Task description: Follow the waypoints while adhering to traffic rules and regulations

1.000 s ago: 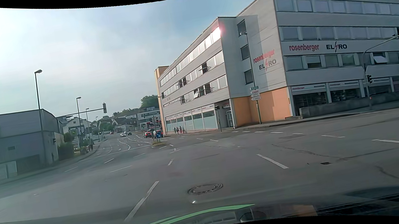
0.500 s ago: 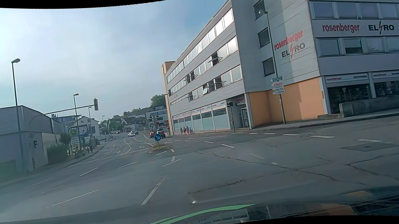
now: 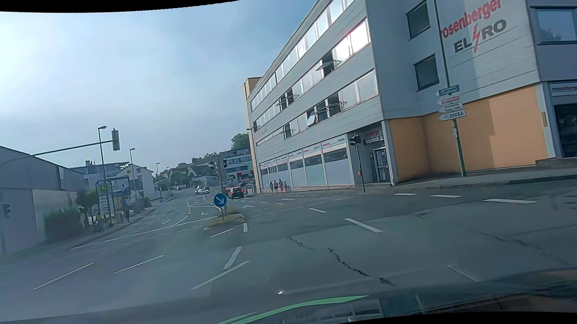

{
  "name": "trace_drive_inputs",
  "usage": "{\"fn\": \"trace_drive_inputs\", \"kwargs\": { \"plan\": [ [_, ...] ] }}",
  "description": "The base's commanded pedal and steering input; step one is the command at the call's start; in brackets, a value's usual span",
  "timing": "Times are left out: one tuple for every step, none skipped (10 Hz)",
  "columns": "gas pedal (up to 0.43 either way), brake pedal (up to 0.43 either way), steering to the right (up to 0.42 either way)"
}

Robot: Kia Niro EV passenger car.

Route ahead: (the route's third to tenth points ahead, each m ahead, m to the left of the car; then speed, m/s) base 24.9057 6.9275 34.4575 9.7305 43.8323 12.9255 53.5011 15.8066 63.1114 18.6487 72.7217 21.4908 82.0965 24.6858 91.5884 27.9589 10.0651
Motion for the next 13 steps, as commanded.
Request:
{"fn": "trace_drive_inputs", "kwargs": {
  "plan": [
    [0.087, 0.000, -0.046],
    [0.087, 0.000, -0.047],
    [0.087, 0.000, -0.048],
    [0.079, 0.000, -0.049],
    [0.079, 0.000, -0.050],
    [0.079, 0.000, -0.052],
    [0.079, 0.000, -0.055],
    [0.079, 0.000, -0.057],
    [0.079, 0.000, -0.059],
    [0.079, 0.000, -0.060],
    [0.079, 0.000, -0.063],
    [0.079, 0.000, -0.065],
    [0.079, 0.000, -0.064]
  ]
}}
